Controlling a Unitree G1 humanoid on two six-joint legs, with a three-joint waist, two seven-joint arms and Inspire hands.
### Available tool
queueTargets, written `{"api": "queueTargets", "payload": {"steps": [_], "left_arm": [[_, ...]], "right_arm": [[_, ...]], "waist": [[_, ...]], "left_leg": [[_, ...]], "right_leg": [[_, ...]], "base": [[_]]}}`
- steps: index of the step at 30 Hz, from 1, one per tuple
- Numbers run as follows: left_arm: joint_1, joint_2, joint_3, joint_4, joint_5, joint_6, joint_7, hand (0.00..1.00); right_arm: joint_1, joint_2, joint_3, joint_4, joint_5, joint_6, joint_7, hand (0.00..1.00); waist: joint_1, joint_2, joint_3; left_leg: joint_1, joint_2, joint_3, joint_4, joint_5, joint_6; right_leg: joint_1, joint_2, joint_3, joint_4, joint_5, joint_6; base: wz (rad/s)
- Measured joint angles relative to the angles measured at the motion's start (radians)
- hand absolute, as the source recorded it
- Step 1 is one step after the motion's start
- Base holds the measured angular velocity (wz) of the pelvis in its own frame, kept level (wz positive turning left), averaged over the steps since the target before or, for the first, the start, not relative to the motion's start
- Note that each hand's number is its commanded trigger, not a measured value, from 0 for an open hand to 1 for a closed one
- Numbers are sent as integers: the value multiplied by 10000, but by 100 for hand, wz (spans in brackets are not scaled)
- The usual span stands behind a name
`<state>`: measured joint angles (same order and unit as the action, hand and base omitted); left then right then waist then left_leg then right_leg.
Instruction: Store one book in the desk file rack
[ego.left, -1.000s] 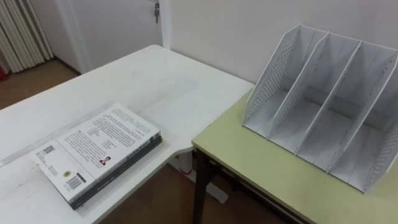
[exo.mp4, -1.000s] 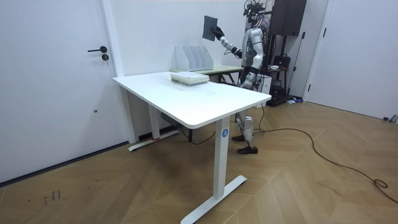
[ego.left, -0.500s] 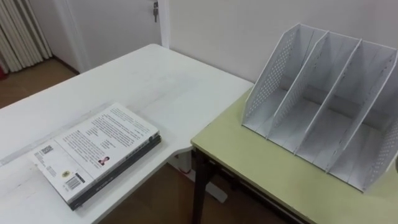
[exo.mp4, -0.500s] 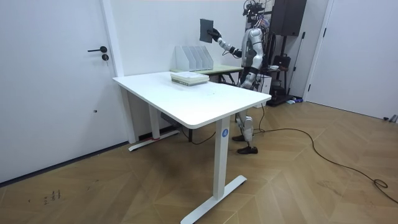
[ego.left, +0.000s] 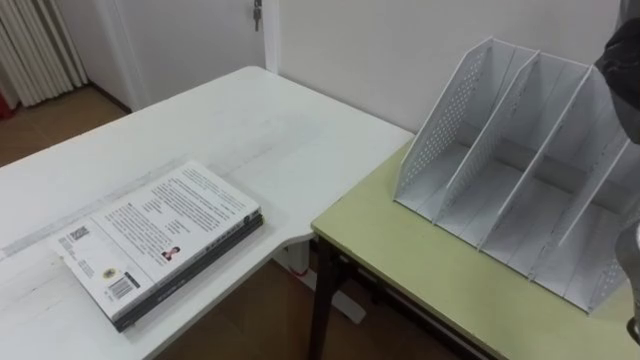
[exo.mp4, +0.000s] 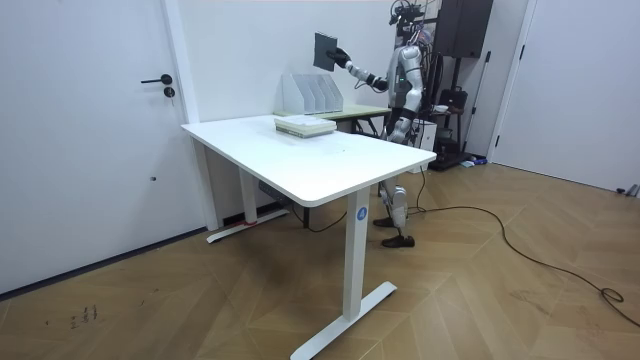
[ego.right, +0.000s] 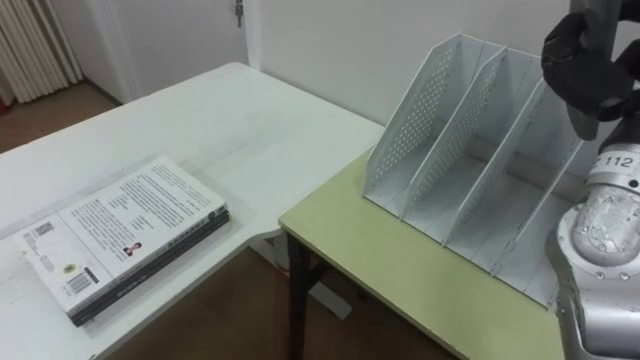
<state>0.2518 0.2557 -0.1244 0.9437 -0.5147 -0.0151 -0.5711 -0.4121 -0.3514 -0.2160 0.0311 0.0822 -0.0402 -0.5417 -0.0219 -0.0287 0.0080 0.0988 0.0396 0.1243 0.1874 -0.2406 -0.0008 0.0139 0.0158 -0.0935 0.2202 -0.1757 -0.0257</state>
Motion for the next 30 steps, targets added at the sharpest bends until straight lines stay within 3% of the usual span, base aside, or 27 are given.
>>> {"api": "queueTargets", "payload": {"steps": [24,30], "left_arm": [[-105,45,20,7,37,145,4,0],[-104,74,6,3,35,227,60,0]], "right_arm": [[-411,-36,5,1190,8,200,-115,100],[-392,-45,349,1582,963,199,-52,100]], "waist": [[44,-37,-2],[12,-45,-3]], "left_leg": [[2,3,-54,-4,0,0],[12,5,-55,-3,0,0]], "right_leg": [[4,10,16,5,1,-2],[43,6,-5,-9,2,-2]], "base": [[0],[0]]}}
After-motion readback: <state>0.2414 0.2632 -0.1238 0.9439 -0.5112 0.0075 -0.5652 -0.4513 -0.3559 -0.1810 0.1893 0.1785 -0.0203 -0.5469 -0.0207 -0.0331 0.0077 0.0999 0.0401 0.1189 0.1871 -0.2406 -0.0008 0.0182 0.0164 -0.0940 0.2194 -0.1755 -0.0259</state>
